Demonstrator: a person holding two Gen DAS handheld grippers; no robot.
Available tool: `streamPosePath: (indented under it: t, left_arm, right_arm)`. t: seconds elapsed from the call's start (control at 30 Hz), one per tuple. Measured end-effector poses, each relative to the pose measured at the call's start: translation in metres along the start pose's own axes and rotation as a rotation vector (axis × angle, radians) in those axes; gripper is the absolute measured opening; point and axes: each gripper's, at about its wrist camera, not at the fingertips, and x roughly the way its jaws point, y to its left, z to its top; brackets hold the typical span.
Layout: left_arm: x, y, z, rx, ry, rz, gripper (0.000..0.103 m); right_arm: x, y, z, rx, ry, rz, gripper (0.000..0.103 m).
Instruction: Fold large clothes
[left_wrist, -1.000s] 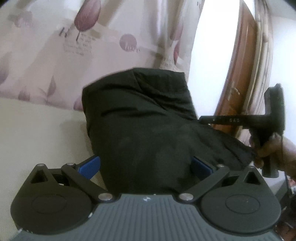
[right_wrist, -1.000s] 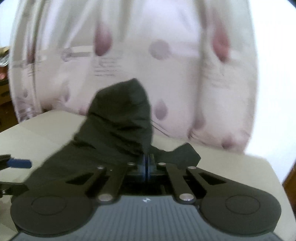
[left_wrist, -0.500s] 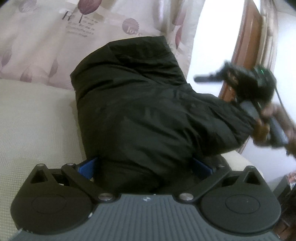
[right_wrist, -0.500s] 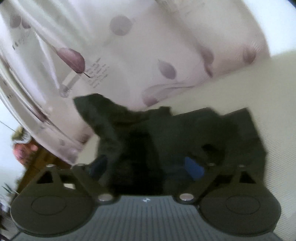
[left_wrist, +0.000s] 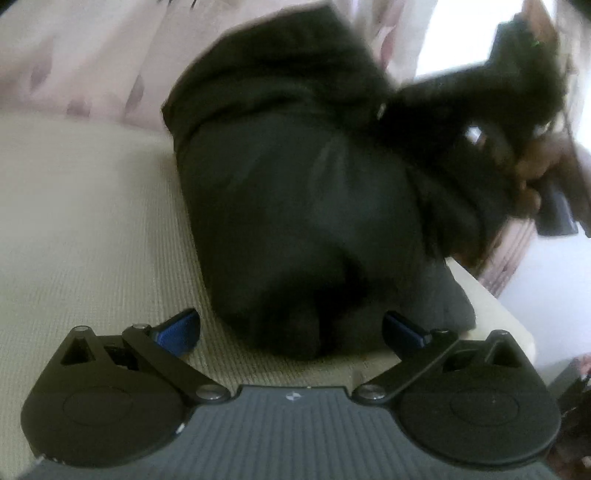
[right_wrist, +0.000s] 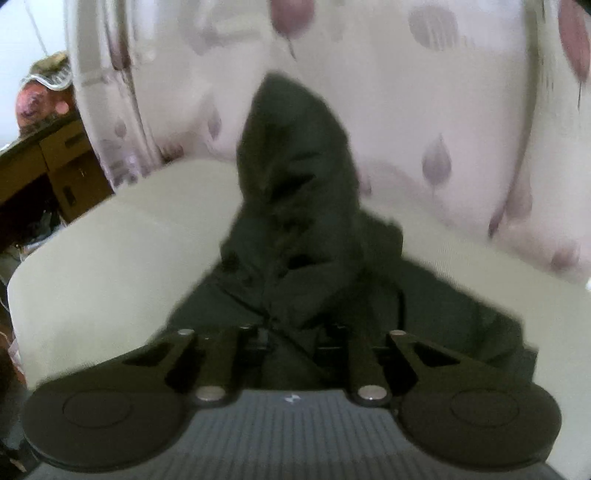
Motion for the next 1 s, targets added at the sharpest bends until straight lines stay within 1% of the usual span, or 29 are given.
streamPosePath:
  t: [0.03, 0.1, 0.13, 0.17, 0.2, 0.23, 0.27, 0.3, 0.33, 0.37, 0.4, 0.43, 0.47, 0.53, 0.6, 0.73, 0.9, 1.0]
  left_arm:
    - [0.000, -0.004, 0.000, 0.021, -0.013, 0.000, 0.103]
    - [0.004, -0.008, 0.006, 0.004, -0.032, -0.029, 0.103]
    - [0.009, -0.009, 0.011, -0.020, -0.028, -0.024, 0.103]
    - [0.016, -0.010, 0.015, -0.041, -0.008, -0.004, 0.103]
    - [0.024, -0.009, 0.017, -0.070, 0.016, 0.007, 0.100]
    - [0.033, -0.007, 0.019, -0.109, 0.040, 0.016, 0.092]
    - [0.039, -0.008, 0.019, -0.113, 0.044, 0.039, 0.086]
    - [0.042, -0.014, 0.019, -0.069, 0.032, 0.087, 0.074]
    - [0.045, -0.018, 0.018, -0.044, 0.029, 0.112, 0.068]
    - [0.045, -0.019, 0.017, -0.045, 0.018, 0.123, 0.064]
    - [0.044, -0.018, 0.016, -0.044, 0.013, 0.133, 0.057]
    - [0.043, -0.017, 0.015, -0.045, 0.009, 0.141, 0.053]
    - [0.043, -0.015, 0.014, -0.053, 0.008, 0.143, 0.050]
    - [0.041, -0.015, 0.014, -0.050, 0.000, 0.159, 0.042]
    - [0.041, -0.015, 0.012, -0.054, 0.001, 0.171, 0.040]
    - [0.041, -0.015, 0.012, -0.069, 0.001, 0.175, 0.040]
    - [0.044, -0.014, 0.020, -0.078, 0.003, 0.177, 0.041]
    - [0.043, -0.013, 0.021, -0.086, 0.002, 0.174, 0.041]
  right_arm:
    - [-0.005, 0.000, 0.003, -0.007, -0.024, -0.008, 0.014]
    - [-0.012, -0.003, 0.007, 0.012, -0.060, -0.009, 0.013]
    - [-0.015, -0.006, 0.006, 0.025, -0.072, 0.002, 0.013]
    - [-0.016, -0.007, 0.004, 0.039, -0.085, 0.007, 0.013]
    - [-0.019, -0.009, 0.002, 0.051, -0.098, 0.009, 0.013]
    - [-0.020, -0.012, 0.001, 0.063, -0.110, 0.013, 0.013]
    - [-0.021, -0.014, 0.000, 0.078, -0.123, 0.021, 0.013]
    - [-0.023, -0.016, -0.002, 0.093, -0.133, 0.031, 0.013]
    - [-0.025, -0.018, -0.004, 0.105, -0.140, 0.036, 0.013]
    - [-0.027, -0.019, -0.005, 0.109, -0.149, 0.033, 0.013]
    - [-0.034, -0.021, -0.005, 0.110, -0.154, 0.031, 0.013]
    - [-0.035, -0.024, -0.005, 0.113, -0.158, 0.031, 0.013]
    - [-0.039, -0.027, -0.006, 0.115, -0.164, 0.026, 0.013]
    - [-0.045, -0.035, -0.011, 0.119, -0.170, 0.011, 0.012]
    - [-0.053, -0.048, -0.020, 0.145, -0.175, -0.006, 0.012]
    - [-0.063, -0.067, -0.046, 0.215, -0.181, -0.023, 0.012]
    - [-0.068, -0.093, -0.090, 0.393, -0.251, 0.006, 0.012]
    - [-0.064, -0.107, -0.122, 0.538, -0.305, 0.053, 0.012]
